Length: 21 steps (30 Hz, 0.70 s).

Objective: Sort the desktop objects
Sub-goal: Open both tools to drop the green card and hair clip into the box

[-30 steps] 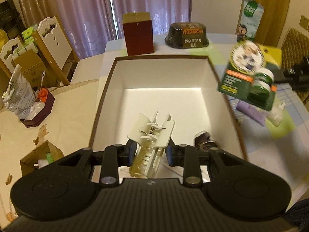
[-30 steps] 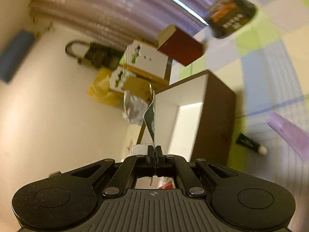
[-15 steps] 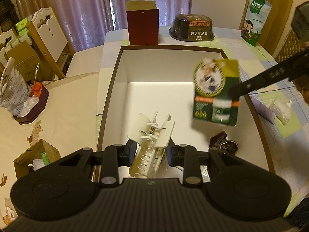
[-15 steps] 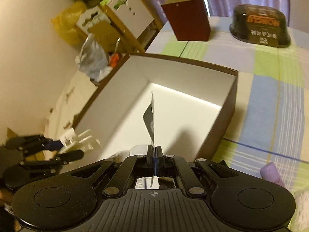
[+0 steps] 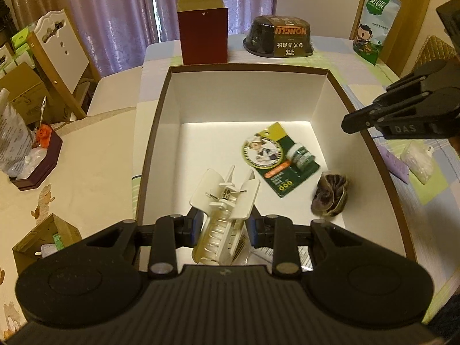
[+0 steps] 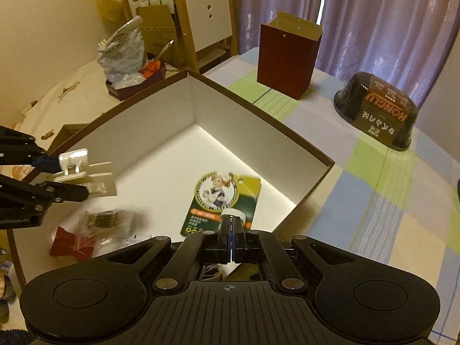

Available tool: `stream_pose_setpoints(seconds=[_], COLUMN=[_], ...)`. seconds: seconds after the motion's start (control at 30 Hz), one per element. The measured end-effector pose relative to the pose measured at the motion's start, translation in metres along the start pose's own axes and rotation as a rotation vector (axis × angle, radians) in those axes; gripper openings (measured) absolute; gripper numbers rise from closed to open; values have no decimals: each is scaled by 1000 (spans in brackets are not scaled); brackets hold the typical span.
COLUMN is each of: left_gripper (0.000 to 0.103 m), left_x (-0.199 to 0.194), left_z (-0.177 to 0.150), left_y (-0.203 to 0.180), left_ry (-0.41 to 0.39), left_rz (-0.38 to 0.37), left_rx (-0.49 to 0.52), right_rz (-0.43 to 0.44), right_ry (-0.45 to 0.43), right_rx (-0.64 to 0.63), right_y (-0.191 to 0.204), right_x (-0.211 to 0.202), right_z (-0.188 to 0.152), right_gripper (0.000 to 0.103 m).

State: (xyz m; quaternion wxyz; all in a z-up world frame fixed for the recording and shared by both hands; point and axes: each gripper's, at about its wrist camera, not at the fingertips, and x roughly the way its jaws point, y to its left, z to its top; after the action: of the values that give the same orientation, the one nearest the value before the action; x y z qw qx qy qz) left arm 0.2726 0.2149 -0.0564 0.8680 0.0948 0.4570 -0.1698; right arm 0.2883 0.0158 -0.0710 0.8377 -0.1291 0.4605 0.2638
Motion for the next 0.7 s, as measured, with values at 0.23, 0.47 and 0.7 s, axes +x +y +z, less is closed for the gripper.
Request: stream_pose_setpoints(seconds=[0.23, 0.47, 0.7], left_gripper=[27, 28, 37], left_x=[15, 33, 27], left_z=[12, 28, 29], left_y=[-11, -17, -13], left_ry=[8, -12, 4], left_rz=[-3, 16, 25], left_rx=[-7, -31, -31], right_rz=[33, 49, 92], right_ry=[22, 31, 35], right_rx=[-38, -47, -51], right_y=[4, 6, 13], right_x=[-3, -1, -5], right_z=[6, 5, 3], right_gripper=[0, 0, 0])
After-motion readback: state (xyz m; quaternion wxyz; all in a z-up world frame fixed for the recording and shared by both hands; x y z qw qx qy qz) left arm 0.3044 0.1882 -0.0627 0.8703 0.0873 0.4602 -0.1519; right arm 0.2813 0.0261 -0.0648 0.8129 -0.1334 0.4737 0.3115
